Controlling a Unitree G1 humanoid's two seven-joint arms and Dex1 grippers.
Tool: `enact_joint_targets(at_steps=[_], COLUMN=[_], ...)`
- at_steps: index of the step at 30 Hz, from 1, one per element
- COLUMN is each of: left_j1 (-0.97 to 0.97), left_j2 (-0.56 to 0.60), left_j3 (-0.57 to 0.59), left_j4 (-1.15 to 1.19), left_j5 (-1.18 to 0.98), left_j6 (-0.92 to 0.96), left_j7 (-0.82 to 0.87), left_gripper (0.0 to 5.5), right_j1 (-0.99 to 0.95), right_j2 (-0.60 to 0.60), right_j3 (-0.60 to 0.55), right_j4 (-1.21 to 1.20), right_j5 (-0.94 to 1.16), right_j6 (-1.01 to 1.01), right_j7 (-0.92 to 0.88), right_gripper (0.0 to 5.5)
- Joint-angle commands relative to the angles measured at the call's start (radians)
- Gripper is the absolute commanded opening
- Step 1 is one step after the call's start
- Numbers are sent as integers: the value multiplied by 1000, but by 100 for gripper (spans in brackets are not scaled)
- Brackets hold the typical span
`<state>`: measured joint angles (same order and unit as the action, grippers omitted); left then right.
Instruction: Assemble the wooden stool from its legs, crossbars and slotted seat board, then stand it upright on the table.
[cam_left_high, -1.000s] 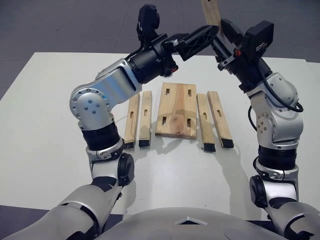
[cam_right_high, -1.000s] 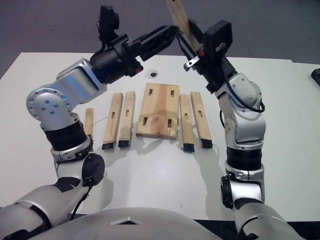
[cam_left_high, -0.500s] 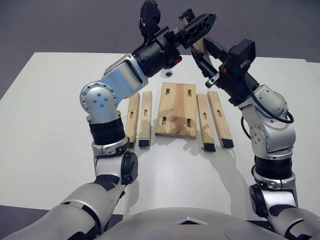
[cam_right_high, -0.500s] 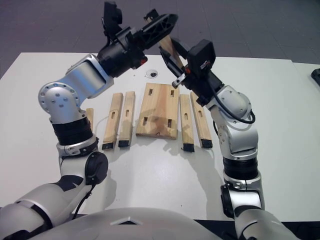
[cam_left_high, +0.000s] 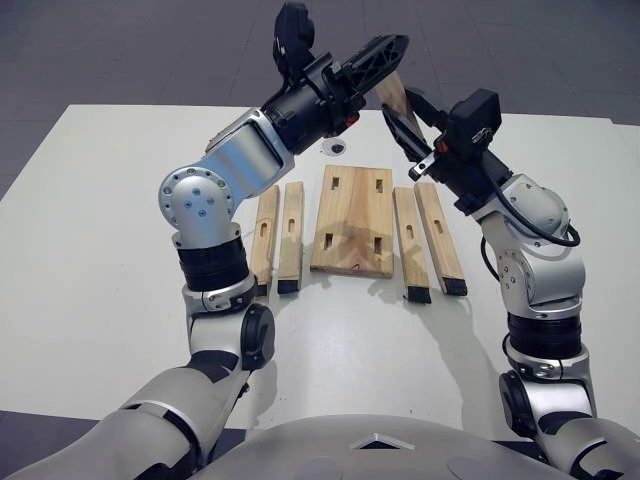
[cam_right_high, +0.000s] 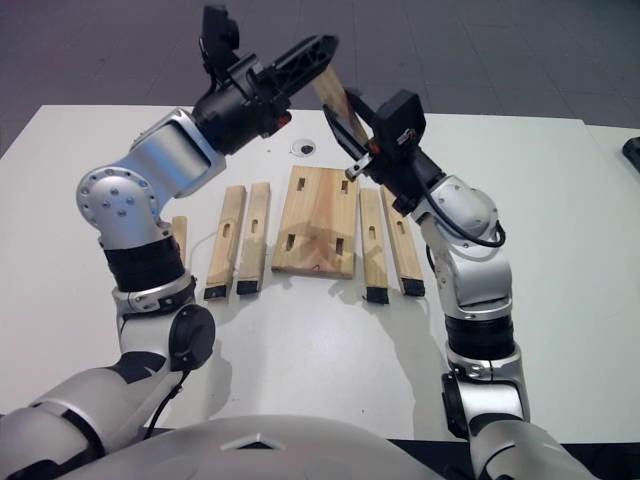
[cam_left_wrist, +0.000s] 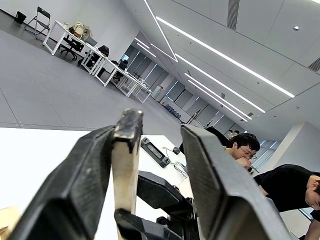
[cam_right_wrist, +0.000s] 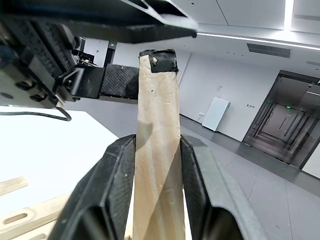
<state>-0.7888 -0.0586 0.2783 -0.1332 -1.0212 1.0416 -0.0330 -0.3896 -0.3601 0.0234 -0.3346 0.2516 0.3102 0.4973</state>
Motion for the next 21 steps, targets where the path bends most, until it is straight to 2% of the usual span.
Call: enact_joint_targets(at_steps=[1,7,13,14,21], left_j1=[9,17,25,28,62], left_j2=[12,24,38,39,63], left_j3=[-21,-33,-54,-59,-87], left_j4=[3,5,4,1,-20], left_j5=[2,7,26,30,115], left_j6=[-9,-21,-45,-50,-139], left_j7=[3,-2,-14,-17,-28], left_gripper=[152,55,52,52,43], right_j1=[-8,-9,-21,-24,1], right_j2=[-1,2,6,5,-21], right_j3=[12,20,25,30,55], right_j4=[8,10,34,42,82], right_j5=[-11,-16,-29,-35,-86], right_j6=[-8,-14,-11,-8,-5], right_j7=[3,1,-10,-12,-2], right_gripper=[128,128,128,165,267])
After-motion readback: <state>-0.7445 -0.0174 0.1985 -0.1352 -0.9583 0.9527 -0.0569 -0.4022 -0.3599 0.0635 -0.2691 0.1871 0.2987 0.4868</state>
